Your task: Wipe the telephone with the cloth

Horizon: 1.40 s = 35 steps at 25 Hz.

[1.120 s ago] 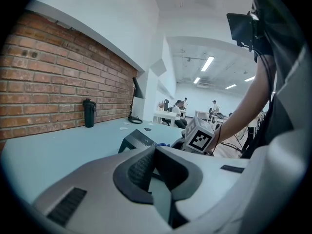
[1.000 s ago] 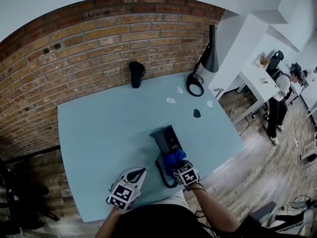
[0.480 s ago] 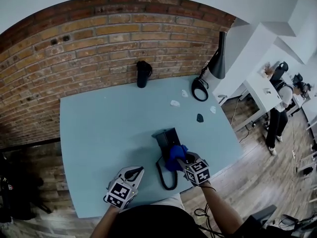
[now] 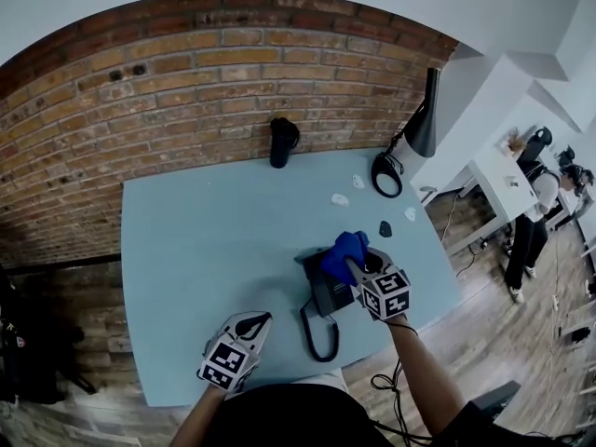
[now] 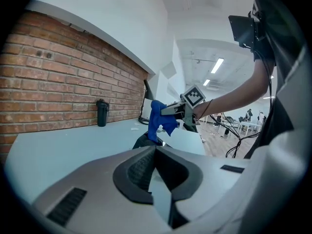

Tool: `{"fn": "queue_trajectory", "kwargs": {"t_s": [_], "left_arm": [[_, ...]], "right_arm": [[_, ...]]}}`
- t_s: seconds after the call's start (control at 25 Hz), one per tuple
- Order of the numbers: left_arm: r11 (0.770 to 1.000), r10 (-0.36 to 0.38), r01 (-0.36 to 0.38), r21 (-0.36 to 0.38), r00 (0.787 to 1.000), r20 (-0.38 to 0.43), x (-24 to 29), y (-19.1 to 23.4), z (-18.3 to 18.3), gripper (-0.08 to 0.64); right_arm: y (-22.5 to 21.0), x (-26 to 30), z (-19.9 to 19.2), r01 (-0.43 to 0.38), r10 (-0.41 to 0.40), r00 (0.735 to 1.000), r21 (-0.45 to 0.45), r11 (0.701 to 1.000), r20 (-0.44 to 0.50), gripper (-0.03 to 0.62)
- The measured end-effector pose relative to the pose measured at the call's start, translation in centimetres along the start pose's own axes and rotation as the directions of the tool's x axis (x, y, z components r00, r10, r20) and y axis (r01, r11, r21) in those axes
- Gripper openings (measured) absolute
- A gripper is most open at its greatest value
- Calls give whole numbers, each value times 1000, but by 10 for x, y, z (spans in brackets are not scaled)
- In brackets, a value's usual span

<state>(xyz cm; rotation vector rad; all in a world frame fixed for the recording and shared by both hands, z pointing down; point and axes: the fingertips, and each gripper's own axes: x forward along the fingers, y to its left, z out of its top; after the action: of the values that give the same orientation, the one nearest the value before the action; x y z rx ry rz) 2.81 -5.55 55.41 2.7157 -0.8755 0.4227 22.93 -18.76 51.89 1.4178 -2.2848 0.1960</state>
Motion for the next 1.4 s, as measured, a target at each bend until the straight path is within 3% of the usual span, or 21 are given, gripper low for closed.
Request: {"fn": "queue_trajectory", "kwargs": {"t_s": [0.28, 0.6, 0.72, 1.04, 1.4], "left_arm": [[1000, 13, -14, -27, 1000, -28, -3, 4, -5, -3], [999, 33, -34, -29, 999, -38, -3, 13, -10, -3], [998, 38, -40, -38, 998, -45, -4, 16, -12, -3], [999, 21, -24, -46, 998, -57, 4, 17, -16, -3], [999, 2, -4, -43, 998, -58, 7, 14, -17, -3]], "right_arm": [[-18, 23, -2, 59, -66, 996, -120, 991, -53, 129], [-14, 63, -75, -7, -45, 957, -178, 984, -286, 128], [-11, 75, -83, -21, -43, 945, -190, 981, -323, 128], [-15, 84, -88, -115, 68, 916, -97, 989, -395, 126], [-18, 83, -91, -147, 146, 889, 32, 989, -435, 124]]}}
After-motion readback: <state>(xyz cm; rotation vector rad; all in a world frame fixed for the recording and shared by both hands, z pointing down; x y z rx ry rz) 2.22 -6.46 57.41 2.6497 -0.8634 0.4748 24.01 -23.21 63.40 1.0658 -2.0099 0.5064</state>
